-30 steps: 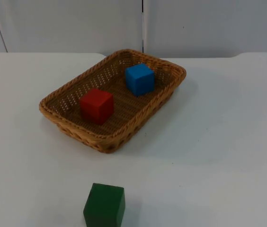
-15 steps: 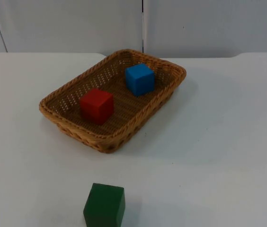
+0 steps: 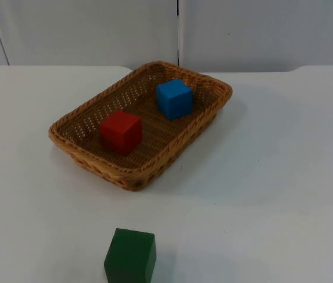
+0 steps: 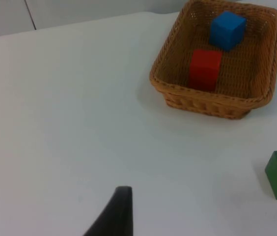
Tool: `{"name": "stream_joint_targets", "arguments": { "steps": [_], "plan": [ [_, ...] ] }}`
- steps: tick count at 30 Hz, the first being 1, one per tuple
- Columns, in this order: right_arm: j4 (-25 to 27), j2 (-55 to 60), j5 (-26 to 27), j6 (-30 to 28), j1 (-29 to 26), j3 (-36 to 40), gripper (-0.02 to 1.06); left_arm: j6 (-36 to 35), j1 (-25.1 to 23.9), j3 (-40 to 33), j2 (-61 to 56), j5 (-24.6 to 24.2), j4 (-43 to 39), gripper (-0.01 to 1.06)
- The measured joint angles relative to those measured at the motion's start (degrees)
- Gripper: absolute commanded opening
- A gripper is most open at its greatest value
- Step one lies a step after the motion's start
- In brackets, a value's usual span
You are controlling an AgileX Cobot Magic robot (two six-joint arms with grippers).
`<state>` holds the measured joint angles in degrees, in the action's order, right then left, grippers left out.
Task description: Pick up one cube with each hand and place exactly two cubes into the same basket, leaving the remaining cube outside.
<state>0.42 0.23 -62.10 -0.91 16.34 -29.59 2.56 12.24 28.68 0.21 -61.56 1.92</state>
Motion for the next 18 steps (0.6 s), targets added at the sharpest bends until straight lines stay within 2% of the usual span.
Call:
{"name": "stream_joint_targets", "arguments": {
  "steps": [13, 18],
  "plan": [
    [0.0, 0.0, 0.0, 0.0, -9.6, 0.0, 1.05, 0.0, 0.0, 0.0, 0.0, 0.0, 0.0, 1.05],
    [0.0, 0.0, 0.0, 0.0, -10.85, 0.0, 1.05, 0.0, 0.0, 0.0, 0.0, 0.0, 0.0, 1.05]
  ]
}}
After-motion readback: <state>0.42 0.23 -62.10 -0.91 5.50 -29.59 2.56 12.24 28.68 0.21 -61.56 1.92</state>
